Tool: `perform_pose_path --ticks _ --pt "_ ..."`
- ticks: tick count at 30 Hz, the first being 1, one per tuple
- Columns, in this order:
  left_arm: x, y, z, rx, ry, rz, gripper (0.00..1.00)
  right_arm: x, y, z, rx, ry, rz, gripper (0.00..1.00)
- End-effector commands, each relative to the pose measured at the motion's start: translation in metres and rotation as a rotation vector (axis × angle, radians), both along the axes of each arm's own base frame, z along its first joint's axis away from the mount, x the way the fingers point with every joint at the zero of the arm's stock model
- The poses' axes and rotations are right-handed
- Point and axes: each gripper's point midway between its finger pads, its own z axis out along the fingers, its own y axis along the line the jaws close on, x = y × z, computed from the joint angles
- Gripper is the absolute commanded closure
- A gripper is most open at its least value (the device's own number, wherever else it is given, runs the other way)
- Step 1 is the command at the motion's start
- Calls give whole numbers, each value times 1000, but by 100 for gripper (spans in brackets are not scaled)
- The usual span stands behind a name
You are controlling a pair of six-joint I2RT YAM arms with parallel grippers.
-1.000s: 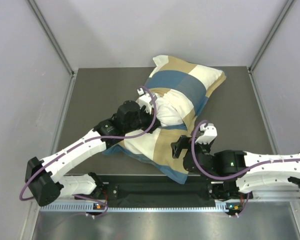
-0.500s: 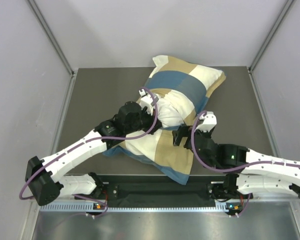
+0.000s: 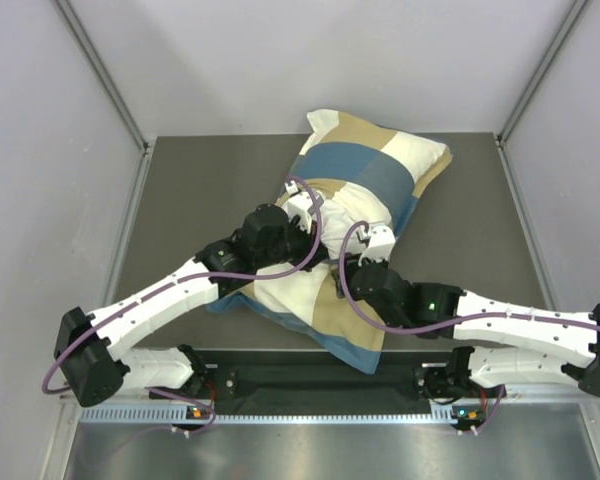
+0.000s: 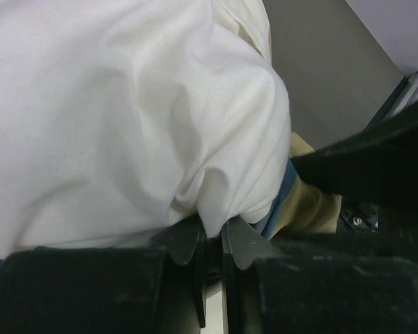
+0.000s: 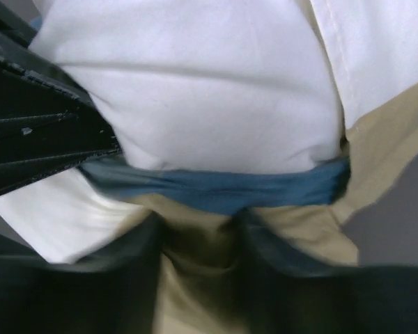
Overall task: Remove the pillowcase from the pillow
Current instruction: Pull out the pillow
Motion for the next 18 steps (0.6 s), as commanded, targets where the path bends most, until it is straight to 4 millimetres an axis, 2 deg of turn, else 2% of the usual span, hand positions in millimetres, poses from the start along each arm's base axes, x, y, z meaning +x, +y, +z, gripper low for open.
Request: perform_pose_path --ticks 1,2,3,4,6,9,11,12,13,14,15,17,18 --pt "-6 -29 75 -229 -130 -94 100 -1 10 -8 28 28 31 77" --pt "-6 -29 74 -229 -128 -93 100 -1 8 -10 23 31 20 92" --pt "-6 -30 73 -228 -127 -93 100 -2 6 -11 18 34 19 100" --pt "-3 -32 81 -252 -144 -86 100 -3 4 -11 13 37 21 100" --pt "3 -33 80 -255 -141 -57 100 -7 2 -11 5 43 29 100" --pt "22 -31 83 -271 -156 40 100 -21 -2 -11 9 52 46 100" --pt "42 -27 88 -262 -181 139 100 -30 -7 -15 11 70 36 100" --pt "52 -23 92 -265 -188 193 100 -40 -6 -18 6 80 57 100" --pt "62 -20 107 -291 -205 229 100 -45 -11 -24 -16 93 52 100" --pt "73 -18 106 -292 -204 269 100 -51 -10 -28 6 115 43 100" --pt "80 -17 120 -331 -207 291 100 -63 -6 -35 -1 128 75 100" --pt "99 -12 122 -349 -205 346 100 -82 -1 -47 6 165 92 100" --pt "105 -10 130 -384 -209 362 100 -88 -1 -54 -1 181 95 100"
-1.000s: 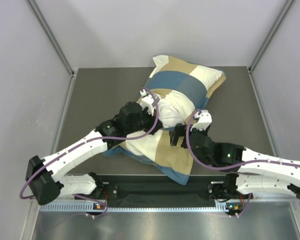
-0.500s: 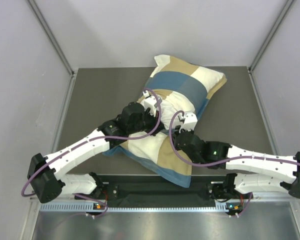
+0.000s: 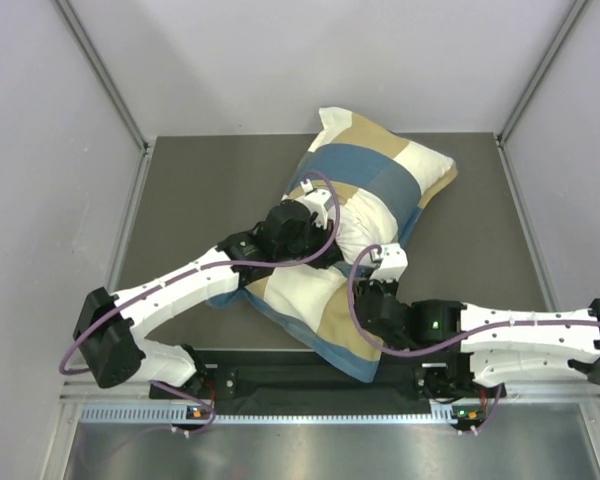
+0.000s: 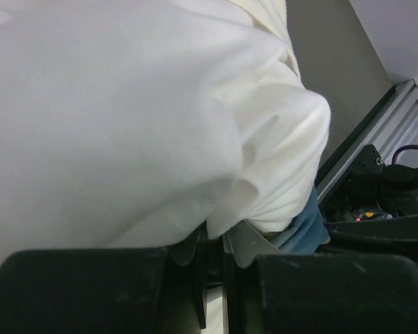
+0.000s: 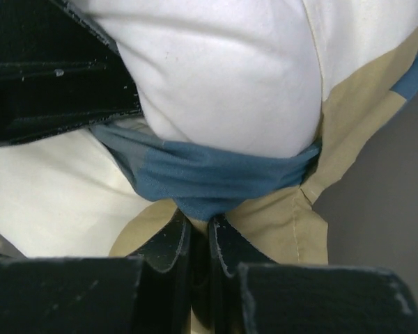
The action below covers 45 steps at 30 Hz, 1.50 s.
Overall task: Remove the pillowcase from the pillow
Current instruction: Pull out the pillow
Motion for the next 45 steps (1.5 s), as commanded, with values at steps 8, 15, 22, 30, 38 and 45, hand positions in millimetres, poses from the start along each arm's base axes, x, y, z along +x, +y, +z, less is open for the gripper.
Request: perform_pose_path --ticks 8,15,22,30,38,45 --pt "128 35 176 -454 -350 419 100 -104 26 -90 -15 304 165 100" --pt "146 63 210 -516 -393 460 100 -115 18 -107 6 347 155 100" --pt "155 71 225 -549 -399 453 100 -122 16 -121 12 371 150 100" --pt "148 70 209 -523 -374 427 100 -111 25 -91 51 300 138 100" --pt "133 71 145 -425 -289 392 100 -92 23 43 148 131 194 66" --pt "128 70 138 -416 -278 370 100 -82 -6 78 179 97 161 3"
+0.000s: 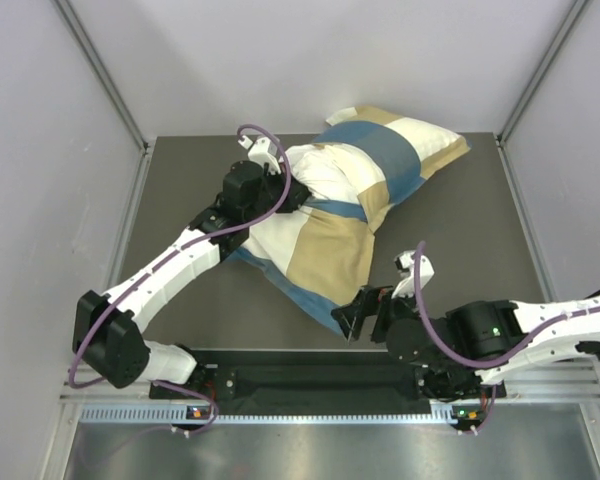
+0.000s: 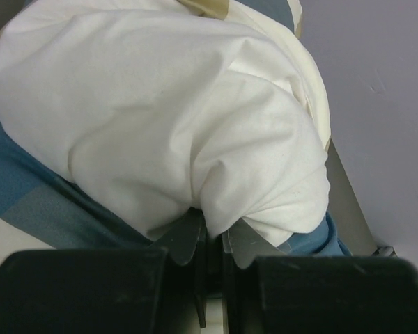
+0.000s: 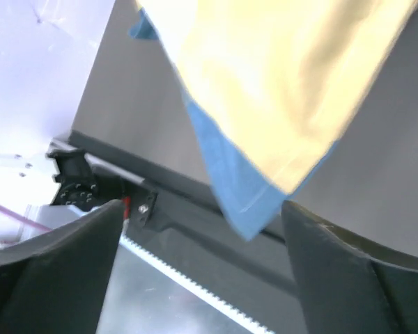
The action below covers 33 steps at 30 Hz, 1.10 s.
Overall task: Remove the pillowcase from the pillow
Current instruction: Pull out the pillow
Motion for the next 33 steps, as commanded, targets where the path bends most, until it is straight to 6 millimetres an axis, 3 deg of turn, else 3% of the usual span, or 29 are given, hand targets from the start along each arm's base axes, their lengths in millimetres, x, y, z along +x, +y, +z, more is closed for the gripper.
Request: perform_pose_path --ticks 1,6,9,12,13,16,19,23,26,31,33 --pt "9 4 80 -148 -233 34 100 12 -28 -4 -76 -55 -56 0" --pt "2 3 88 -158 -243 6 100 25 -58 -31 -131 -56 -176 0" --pt "-4 2 90 -168 -241 -11 100 34 -62 -29 -81 -87 -223 0" --pt "-7 2 88 -172 -236 -18 100 48 -67 -10 22 -129 -257 0" --pt "-7 2 87 -173 -235 -20 100 54 -68 -15 -18 -161 -247 0" --pt "-10 -1 88 -186 -229 -40 100 69 -52 -10 25 -173 -201 0" --pt "-12 -3 86 -187 -226 -46 100 86 -39 -27 -33 -146 -167 0" --pt "-12 -4 84 -175 -224 -50 100 100 -14 -27 -12 -154 -124 0" --pt "-12 -5 85 -177 -222 -56 100 105 -1 -40 -3 -133 -69 0" --pt "-12 -8 85 -180 -222 -65 100 112 17 -42 54 -173 -10 0" --pt "-12 -10 83 -186 -212 -74 100 114 25 -35 104 -206 7 2"
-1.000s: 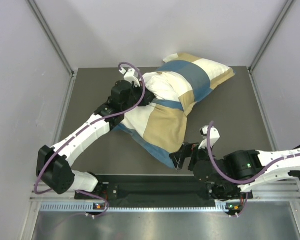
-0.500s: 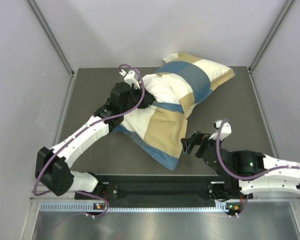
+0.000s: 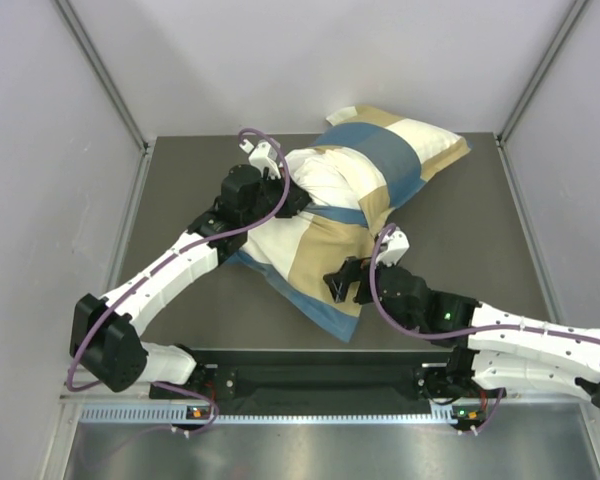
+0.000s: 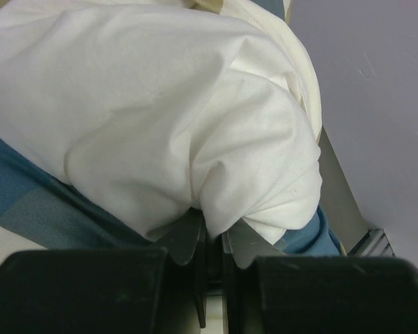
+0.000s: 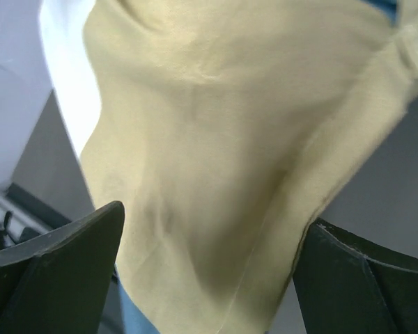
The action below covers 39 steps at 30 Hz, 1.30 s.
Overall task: Remove the pillowcase from the pillow
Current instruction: Pull out the pillow
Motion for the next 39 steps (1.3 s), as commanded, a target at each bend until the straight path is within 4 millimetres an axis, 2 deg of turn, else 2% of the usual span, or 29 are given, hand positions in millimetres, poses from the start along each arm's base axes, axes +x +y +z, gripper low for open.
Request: perform_pose_path --ticks 1,2,4,5,6,9,12,13,15,16,18,19,21,22,24,32,39 --pt "0 -8 87 -186 -220 -24 100 4 27 32 141 -105 96 10" --pt "0 -10 85 -198 -214 -29 100 4 30 29 148 -113 105 32" --pt "0 -12 86 -215 -212 -36 100 5 33 24 146 -116 113 54" --pt "0 -14 86 -229 -210 -40 100 5 34 21 141 -113 113 73" --pt "1 -17 85 -236 -206 -42 100 5 36 12 123 -103 116 100" --pt "3 -19 93 -272 -213 -37 100 5 37 -7 90 -73 117 100" --pt "12 -15 110 -294 -245 9 100 0 33 -22 74 -40 114 100" --pt "14 -13 125 -309 -271 18 100 -2 29 -29 59 -28 100 100" --pt "22 -11 135 -327 -281 38 100 -5 22 -42 39 4 75 100" --pt "23 -10 152 -361 -295 41 100 -8 18 -53 25 23 70 100" --pt "30 -9 161 -385 -302 50 100 -12 9 -72 20 66 49 100" --pt "31 -8 173 -407 -316 54 100 -14 7 -78 25 82 40 100" --pt "35 -8 181 -423 -325 63 100 -18 1 -92 36 121 20 100" --pt "35 -6 191 -441 -343 67 100 -20 -1 -97 34 134 18 100" --pt "37 -6 197 -451 -348 63 100 -22 -4 -107 25 157 8 100" --pt "44 -1 225 -482 -394 70 100 -26 5 -127 -2 211 24 100" --pt "56 15 259 -520 -442 88 100 -35 17 -146 9 267 53 100"
